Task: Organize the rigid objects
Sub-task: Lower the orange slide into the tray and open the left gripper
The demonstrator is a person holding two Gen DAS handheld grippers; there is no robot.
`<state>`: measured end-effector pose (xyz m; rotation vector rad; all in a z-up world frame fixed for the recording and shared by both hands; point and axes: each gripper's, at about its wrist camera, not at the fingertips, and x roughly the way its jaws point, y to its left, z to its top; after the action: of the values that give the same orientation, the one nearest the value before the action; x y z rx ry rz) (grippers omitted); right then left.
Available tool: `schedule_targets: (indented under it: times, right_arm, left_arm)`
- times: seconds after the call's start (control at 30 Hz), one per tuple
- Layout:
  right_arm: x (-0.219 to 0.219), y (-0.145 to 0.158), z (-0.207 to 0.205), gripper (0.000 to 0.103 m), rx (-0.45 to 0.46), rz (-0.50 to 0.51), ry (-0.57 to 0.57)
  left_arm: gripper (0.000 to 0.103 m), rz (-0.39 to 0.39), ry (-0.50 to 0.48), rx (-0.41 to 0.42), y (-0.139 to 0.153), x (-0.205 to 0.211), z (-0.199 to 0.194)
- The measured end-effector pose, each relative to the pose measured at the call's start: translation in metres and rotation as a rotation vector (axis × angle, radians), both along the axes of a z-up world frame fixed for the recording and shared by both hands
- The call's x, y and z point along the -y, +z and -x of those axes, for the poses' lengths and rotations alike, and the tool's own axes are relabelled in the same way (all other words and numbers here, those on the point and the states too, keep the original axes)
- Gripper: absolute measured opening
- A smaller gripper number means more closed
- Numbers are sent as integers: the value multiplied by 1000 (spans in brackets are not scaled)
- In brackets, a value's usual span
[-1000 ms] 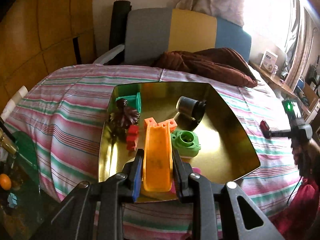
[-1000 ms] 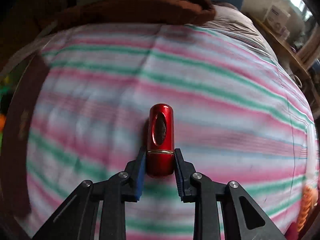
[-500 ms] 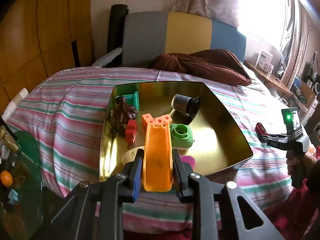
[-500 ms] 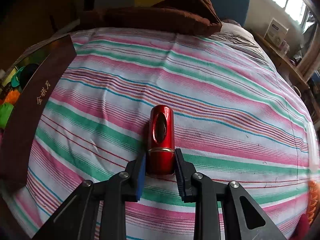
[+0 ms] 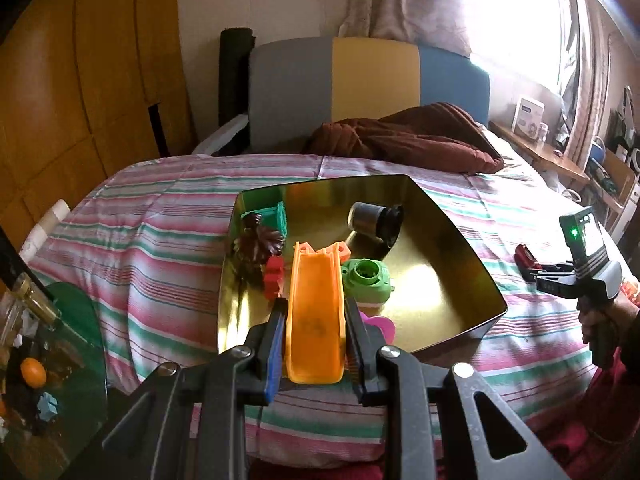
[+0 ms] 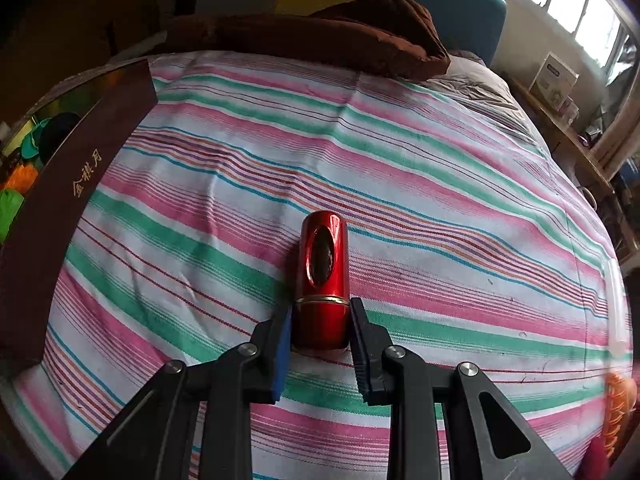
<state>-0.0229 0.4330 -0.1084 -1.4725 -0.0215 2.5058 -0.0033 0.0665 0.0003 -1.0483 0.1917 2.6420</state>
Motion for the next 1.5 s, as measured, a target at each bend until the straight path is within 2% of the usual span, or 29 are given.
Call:
schedule_targets:
  times: [0.2, 0.4, 0.67, 0.8, 0.87, 0.97, 1.17, 1.27, 1.5]
  right_arm:
    - [0, -1, 2, 28, 6, -9, 12]
    - [2, 0, 4, 28, 7, -23, 24]
    - [1, 0, 5, 28, 12, -28, 34]
    - [2, 0, 6, 28, 12, -35, 36]
    - [2, 0, 6, 28, 11, -35, 36]
    - [1, 0, 7, 28, 9, -32, 36]
    - [1, -1, 7, 28, 9, -37, 40]
    - [1, -1, 7, 28, 9, -38, 41]
    - [1, -1, 8, 28, 8, -36, 39]
  left_arm:
    - [26, -11, -40, 51, -6, -15, 6]
    - [26, 22, -107, 43, -8, -43, 4]
    - [26, 47, -187, 85, -23, -77, 13]
    - [26, -11, -213, 171, -32, -85, 22]
    - [26, -77, -227, 248, -38, -84, 30]
    - [26, -158, -211, 309, -40, -72, 42]
    - [26, -237, -121, 350, -43, -29, 61]
    - [26, -260, -126, 382, -48, -22, 64]
    - [26, -319, -190, 396, -34, -58, 85]
